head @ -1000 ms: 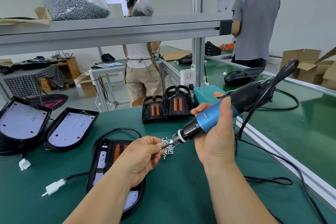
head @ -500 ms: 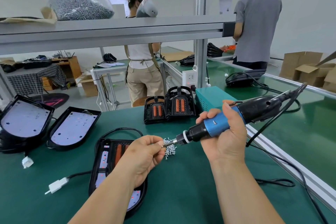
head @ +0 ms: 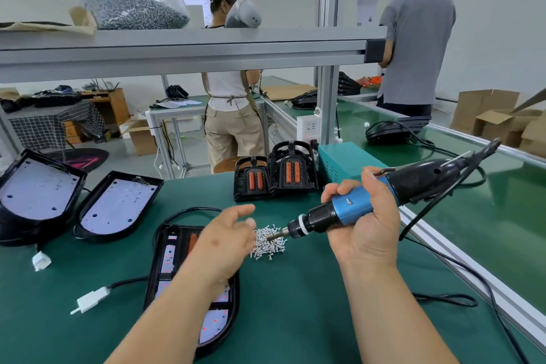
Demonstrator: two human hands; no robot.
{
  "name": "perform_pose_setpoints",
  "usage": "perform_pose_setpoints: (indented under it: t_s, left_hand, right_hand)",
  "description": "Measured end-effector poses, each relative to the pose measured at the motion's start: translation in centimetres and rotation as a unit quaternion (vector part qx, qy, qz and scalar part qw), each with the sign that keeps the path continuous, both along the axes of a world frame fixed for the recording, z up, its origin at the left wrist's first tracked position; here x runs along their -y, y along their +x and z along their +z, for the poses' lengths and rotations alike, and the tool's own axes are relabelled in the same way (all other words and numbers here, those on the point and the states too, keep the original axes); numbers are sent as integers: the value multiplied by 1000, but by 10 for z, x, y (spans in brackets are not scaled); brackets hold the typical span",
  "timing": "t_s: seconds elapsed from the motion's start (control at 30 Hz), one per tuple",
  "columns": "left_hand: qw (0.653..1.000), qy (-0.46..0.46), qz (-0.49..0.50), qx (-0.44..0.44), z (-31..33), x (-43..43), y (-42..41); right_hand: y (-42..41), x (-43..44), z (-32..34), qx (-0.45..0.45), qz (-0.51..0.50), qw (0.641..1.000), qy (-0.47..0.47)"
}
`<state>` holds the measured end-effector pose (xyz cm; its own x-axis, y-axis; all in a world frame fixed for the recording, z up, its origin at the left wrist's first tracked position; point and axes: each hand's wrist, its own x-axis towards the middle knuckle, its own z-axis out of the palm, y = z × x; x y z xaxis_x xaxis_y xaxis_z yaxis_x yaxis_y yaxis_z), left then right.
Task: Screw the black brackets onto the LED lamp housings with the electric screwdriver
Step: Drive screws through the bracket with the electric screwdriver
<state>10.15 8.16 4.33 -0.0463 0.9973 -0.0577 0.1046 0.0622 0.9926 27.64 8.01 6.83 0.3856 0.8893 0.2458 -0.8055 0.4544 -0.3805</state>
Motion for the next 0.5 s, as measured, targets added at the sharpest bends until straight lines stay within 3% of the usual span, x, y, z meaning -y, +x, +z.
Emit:
perform_pose_setpoints:
  t_s: [0.13, 0.23, 0.37, 0.5]
  left_hand:
    - [977, 125, 111, -135, 25, 1, -51]
    - [956, 63, 183, -222, 21, 11, -85]
    - [981, -71, 104, -149, 3, 23, -93]
    - [987, -112, 83, -83, -4, 21, -92]
  right_hand:
    - [1, -2, -1, -8, -19, 999, -25]
    - [-1, -1, -3, -7, -25, 999, -37]
    - [-11, -1, -2, 9, -29, 999, -45]
    - [-26, -4, 9, 28, -20, 998, -46]
